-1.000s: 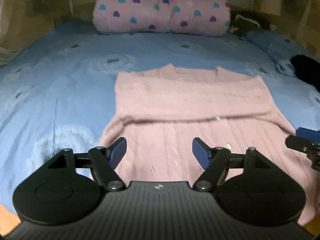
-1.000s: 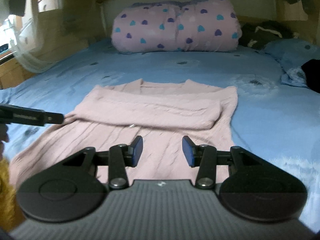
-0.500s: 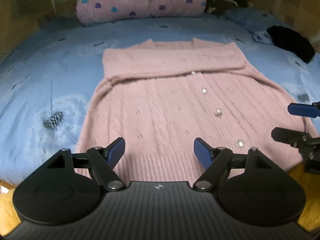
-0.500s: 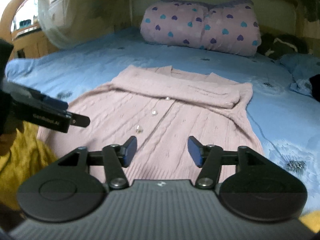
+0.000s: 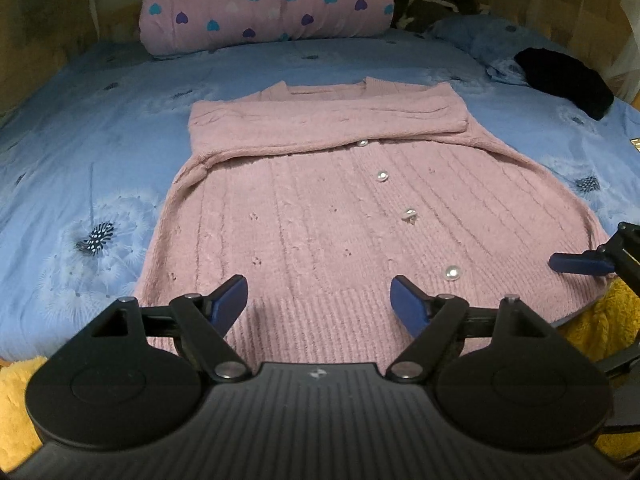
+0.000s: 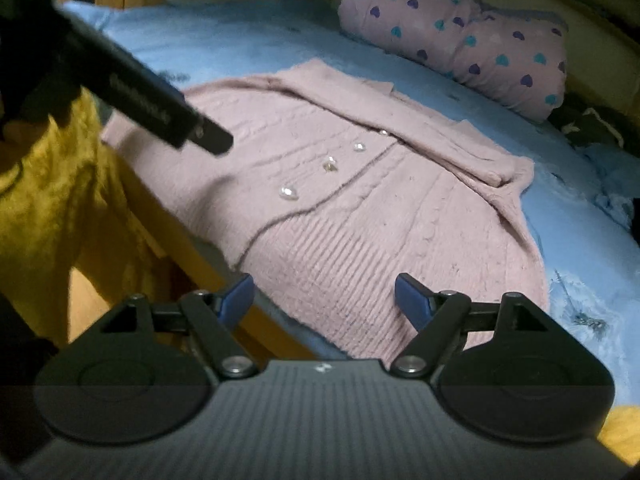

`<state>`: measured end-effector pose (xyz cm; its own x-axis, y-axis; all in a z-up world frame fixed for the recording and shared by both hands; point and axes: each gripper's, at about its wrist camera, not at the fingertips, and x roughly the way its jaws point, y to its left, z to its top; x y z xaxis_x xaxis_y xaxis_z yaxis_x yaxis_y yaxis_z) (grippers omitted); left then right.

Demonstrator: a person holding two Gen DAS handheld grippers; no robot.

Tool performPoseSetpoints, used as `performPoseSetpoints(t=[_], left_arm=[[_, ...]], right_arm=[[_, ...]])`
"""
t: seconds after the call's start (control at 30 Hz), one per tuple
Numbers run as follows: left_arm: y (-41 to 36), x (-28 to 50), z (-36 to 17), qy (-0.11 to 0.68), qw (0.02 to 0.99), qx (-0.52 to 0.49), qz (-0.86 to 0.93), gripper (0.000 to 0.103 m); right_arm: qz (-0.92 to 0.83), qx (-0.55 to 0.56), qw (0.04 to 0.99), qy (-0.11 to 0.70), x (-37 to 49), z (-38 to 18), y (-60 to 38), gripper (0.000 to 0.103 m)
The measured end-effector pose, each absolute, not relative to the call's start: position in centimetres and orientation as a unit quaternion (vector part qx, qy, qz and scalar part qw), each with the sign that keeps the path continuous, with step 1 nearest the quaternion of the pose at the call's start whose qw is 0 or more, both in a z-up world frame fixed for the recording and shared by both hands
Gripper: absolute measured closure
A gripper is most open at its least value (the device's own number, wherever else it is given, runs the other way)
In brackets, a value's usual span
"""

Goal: Fold small clothes
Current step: 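Move both open grippers over the cardigan toward its ribbed hem, then close the left gripper on one hem corner while the right gripper grasps the other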

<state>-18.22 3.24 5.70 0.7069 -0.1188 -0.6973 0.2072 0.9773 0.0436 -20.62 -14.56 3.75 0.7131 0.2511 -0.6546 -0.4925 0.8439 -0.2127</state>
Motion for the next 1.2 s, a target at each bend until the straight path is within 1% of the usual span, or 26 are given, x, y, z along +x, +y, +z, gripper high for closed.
performPoseSetpoints(t=[0.23, 0.37, 0.73, 0.83, 1.0, 1.2], left_arm=[[3.2, -18.1, 5.4, 0.375, 0.921, 0.060, -0.090, 0.020], [3.1, -18.2, 5.3, 0.374, 0.921, 0.061, -0.094, 0.020], [1.2, -20.3, 5.0, 0.362, 0.911, 0.121, -0.156, 0.020], [0.3, -21.1, 4.6, 0.359, 0.904, 0.147, -0.178, 0.020], [-1.0, -22.1, 3.4, 0.354, 0.893, 0.202, -0.193, 0.019], [-1.2, -21.3, 2.3, 0.337, 0.899, 0.244, -0.140, 0.019]], right_arm=[[0.169, -0.296, 0.889, 0.306, -20.7, 2.1, -13.0, 0.024], [0.166, -0.318, 0.886, 0.293, -21.0, 1.9, -12.6, 0.024], [0.147, -0.281, 0.920, 0.232, -21.2, 4.0, -13.3, 0.024], [0.148, -0.264, 0.923, 0.236, -20.2, 4.3, -13.7, 0.024], [0.153, -0.199, 0.933, 0.257, -18.2, 4.9, -14.8, 0.024], [0.151, -0.138, 0.939, 0.276, -16.4, 5.6, -15.9, 0.024]])
